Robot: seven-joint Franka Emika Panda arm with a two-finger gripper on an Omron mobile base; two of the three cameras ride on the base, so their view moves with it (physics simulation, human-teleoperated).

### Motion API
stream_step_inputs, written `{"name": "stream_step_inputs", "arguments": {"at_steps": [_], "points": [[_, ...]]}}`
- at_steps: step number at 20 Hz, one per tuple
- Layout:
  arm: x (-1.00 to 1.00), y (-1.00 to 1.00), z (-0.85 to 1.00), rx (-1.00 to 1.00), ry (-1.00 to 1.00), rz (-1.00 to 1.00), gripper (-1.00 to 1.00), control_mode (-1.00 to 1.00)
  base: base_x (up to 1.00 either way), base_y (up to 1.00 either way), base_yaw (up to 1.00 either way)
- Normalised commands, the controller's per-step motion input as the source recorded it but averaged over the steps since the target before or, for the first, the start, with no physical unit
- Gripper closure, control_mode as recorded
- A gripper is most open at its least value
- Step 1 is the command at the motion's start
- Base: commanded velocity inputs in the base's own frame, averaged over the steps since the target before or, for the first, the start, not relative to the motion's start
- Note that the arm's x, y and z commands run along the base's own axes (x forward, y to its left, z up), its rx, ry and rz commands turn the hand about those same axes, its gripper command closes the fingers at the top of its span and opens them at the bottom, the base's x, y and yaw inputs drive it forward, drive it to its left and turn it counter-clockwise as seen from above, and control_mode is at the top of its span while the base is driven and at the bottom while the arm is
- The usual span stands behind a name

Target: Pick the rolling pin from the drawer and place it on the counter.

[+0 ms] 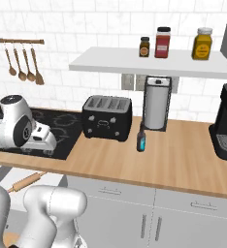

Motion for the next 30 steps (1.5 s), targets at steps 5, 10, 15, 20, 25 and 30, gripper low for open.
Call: {"name": "stream_step_inputs", "arguments": {"at_steps": [5,10,15,20,25,30], "points": [[-0.03,0.14,-0.33,0.00,0.00,0.00,-1.00,-1.00,0.00,0.00,0.00],[0.00,0.09,-0.29,0.00,0.00,0.00,-1.00,-1.00,0.00,0.00,0.00],[0.00,0.27,-0.28,0.00,0.01,0.00,-1.00,-1.00,0.00,0.00,0.00],[0.00,0.44,-0.30,0.00,0.08,0.00,-1.00,-1.00,0.00,0.00,0.00],[0.00,0.55,-0.36,-0.03,0.13,0.00,-1.00,-1.00,0.00,0.00,0.00],[0.05,0.60,-0.38,-0.04,0.14,0.00,-1.00,-1.00,0.00,0.00,0.00]]}}
